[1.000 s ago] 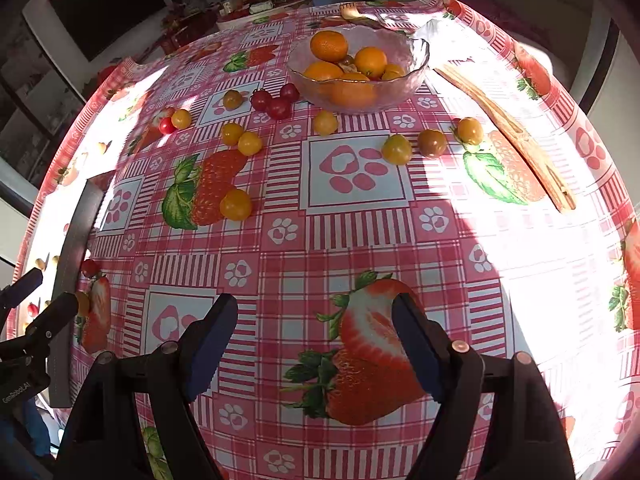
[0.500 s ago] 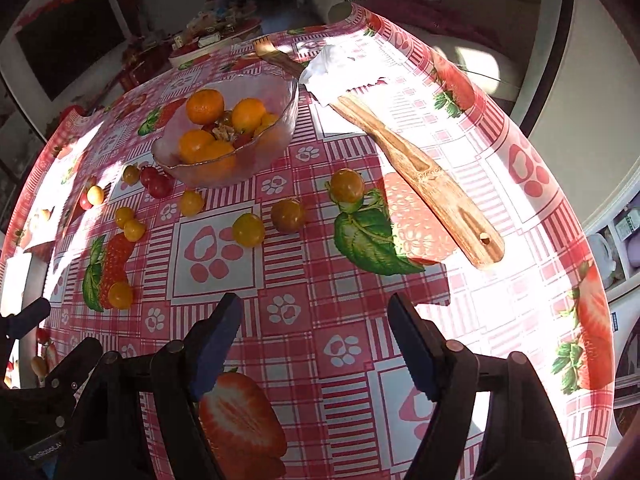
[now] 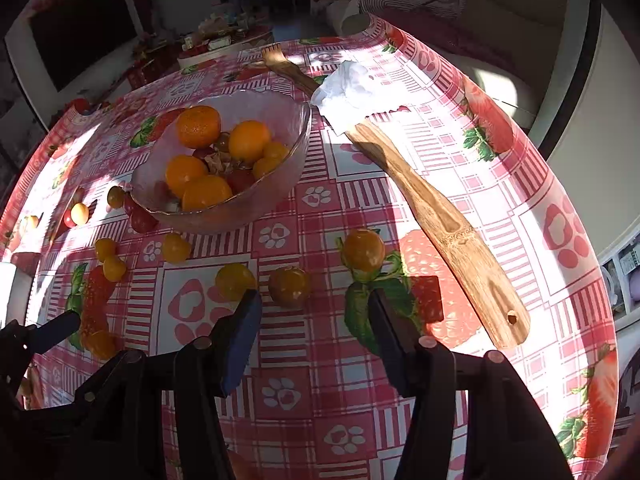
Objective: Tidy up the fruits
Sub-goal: 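Move both grippers back from the tray toward the remaining fruits, then grasp a yellow-orange tomato with the left gripper while the right gripper grasps another yellow tomato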
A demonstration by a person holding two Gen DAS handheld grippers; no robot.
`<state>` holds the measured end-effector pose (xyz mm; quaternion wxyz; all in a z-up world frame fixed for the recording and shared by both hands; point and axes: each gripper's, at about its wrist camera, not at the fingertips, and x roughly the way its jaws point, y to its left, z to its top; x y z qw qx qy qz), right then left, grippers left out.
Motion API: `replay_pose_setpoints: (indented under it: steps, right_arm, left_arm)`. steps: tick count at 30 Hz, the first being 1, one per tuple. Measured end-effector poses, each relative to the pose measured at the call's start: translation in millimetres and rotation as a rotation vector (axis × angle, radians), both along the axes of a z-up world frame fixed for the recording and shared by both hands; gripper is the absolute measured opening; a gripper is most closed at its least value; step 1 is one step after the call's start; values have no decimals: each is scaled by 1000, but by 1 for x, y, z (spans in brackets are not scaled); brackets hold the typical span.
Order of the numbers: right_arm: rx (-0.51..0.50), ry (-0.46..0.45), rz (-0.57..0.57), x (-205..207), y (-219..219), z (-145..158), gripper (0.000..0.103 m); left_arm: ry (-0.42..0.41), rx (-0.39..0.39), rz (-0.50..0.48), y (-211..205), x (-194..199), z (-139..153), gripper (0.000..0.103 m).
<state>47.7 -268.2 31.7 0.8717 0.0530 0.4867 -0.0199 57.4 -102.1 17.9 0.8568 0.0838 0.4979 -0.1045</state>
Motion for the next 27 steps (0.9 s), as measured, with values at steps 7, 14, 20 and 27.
replay_pose_setpoints:
  steps: [7, 14, 20, 27]
  right_arm:
    - [-11, -16, 47, 2, 9, 0, 23]
    - [88, 6, 60, -22, 9, 2, 23]
    - [148, 35, 92, -58, 22, 2, 23]
    - [190, 50, 113, -94, 39, 6, 23]
  left_arm:
    - [8, -45, -38, -5, -6, 1, 23]
    - [34, -102, -21, 19, -28, 5, 23]
    - [45, -130, 8, 42, -58, 9, 23]
    - [58, -120, 36, 57, -92, 9, 23]
